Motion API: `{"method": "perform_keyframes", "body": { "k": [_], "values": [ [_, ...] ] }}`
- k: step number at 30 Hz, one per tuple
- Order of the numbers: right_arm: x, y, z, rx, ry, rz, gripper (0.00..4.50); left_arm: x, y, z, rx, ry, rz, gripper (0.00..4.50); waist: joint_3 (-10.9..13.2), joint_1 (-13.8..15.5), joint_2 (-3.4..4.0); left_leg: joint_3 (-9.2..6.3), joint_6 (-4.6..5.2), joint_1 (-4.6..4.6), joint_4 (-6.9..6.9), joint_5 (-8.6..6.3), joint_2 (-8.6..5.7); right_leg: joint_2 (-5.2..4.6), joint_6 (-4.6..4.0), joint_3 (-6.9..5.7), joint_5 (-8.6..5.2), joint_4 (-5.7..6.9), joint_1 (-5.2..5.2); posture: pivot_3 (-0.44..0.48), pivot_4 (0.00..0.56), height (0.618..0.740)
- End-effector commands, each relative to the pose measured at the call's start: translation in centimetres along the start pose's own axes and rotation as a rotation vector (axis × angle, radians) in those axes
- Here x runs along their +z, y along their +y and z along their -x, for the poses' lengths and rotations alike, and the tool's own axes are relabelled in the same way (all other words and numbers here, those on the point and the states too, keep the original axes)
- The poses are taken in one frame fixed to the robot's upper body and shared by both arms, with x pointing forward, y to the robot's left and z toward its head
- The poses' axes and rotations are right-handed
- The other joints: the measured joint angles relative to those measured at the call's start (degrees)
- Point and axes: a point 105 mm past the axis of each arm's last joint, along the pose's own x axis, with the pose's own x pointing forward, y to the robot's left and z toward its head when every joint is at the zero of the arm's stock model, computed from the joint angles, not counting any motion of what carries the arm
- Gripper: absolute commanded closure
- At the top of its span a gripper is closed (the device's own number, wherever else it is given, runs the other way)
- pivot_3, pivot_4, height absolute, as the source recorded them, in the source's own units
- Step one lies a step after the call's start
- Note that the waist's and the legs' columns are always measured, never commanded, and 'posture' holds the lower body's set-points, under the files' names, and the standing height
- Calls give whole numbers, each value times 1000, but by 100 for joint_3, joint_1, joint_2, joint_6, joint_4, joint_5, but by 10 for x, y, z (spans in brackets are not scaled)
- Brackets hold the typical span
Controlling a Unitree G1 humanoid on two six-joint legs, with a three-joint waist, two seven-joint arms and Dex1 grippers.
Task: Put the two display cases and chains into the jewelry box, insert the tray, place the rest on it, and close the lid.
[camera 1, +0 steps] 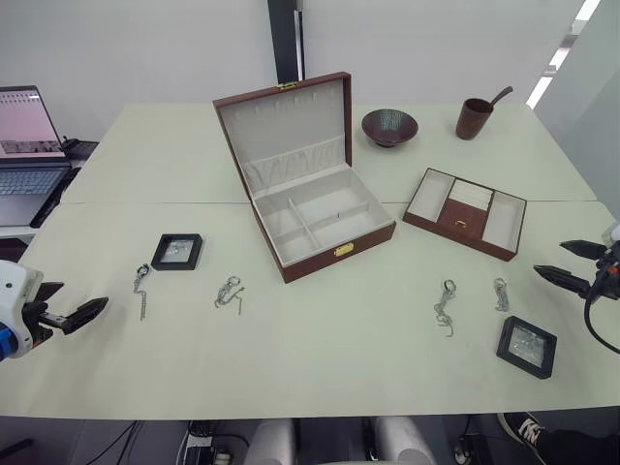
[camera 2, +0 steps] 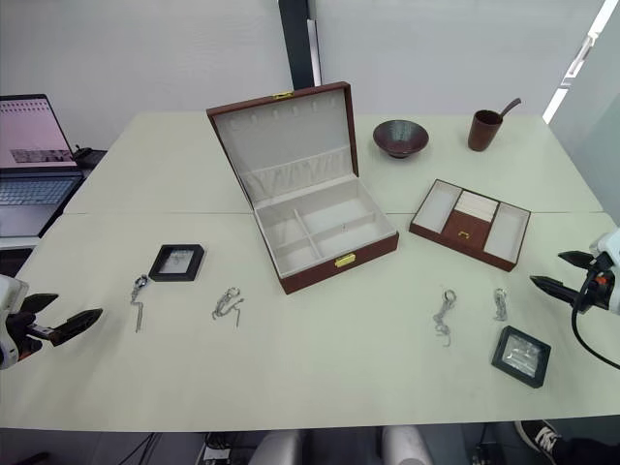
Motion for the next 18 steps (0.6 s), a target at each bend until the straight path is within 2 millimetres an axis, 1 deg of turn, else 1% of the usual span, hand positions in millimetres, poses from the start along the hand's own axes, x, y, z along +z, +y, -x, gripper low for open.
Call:
{"method": "perform_keyframes", "body": {
  "k": [1,18],
  "values": [
    [11,-5,2,-16,-30,27,0,12,7,5,35,-47,-18,8,0,0,0,0,0,0,0,0,0,0,0,0,0,0,0,0,150,740],
    [10,-5,2,-19,-29,29,0,14,9,4,69,-52,-43,8,0,-1,0,0,0,0,0,0,0,0,0,0,0,0,0,0,150,740]
  ]
}}
